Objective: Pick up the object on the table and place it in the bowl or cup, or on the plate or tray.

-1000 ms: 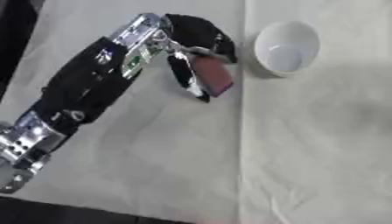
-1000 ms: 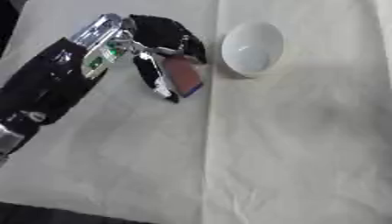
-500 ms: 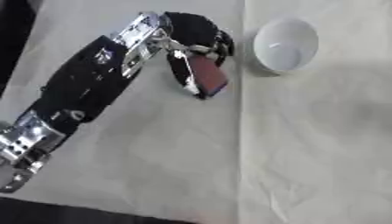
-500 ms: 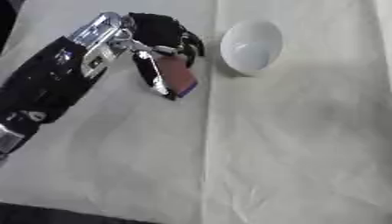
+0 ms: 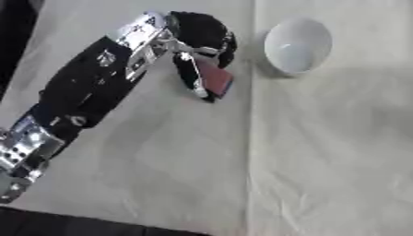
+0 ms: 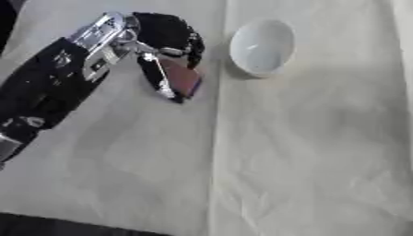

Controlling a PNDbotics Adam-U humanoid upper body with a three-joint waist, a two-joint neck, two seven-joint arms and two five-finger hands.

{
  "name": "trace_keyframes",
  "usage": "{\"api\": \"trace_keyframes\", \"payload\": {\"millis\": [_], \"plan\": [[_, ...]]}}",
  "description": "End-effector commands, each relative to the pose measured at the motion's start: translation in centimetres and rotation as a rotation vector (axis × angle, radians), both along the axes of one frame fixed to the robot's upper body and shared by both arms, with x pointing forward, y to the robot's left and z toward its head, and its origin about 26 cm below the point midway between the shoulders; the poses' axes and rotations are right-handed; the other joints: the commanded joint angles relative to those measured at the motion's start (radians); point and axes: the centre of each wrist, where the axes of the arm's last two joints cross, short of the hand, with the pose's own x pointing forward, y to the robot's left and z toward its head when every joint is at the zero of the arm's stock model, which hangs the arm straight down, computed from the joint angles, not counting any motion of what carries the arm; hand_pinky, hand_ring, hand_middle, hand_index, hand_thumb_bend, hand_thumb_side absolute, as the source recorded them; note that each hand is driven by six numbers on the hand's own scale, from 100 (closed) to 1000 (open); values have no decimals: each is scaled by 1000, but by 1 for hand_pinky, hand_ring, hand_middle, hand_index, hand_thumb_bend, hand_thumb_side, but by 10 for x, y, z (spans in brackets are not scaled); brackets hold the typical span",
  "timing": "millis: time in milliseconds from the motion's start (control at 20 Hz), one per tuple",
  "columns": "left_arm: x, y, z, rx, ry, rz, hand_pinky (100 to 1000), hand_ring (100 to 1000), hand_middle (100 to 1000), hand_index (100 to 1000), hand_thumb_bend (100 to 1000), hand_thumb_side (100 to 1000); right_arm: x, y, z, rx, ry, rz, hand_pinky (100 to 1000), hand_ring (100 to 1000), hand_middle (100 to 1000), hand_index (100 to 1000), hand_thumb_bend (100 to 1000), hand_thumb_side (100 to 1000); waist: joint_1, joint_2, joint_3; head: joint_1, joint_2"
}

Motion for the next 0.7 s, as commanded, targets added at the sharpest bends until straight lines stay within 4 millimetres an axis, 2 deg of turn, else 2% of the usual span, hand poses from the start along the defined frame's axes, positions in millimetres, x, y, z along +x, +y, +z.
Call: {"api": "trace_keyframes", "payload": {"millis": [50, 700], "plan": [[-7, 11, 17, 25, -42, 8, 347, 482, 457, 519, 577, 100, -3, -1, 4, -1, -17, 2, 166, 316, 459, 706, 100, 590, -9, -24, 6, 5, -4], [-32, 29, 67, -80, -158, 27, 321, 461, 447, 510, 596, 100, -4, -4, -3, -5, 15, -18, 165, 315, 458, 706, 100, 589, -9, -54, 29, -4, -4]]}}
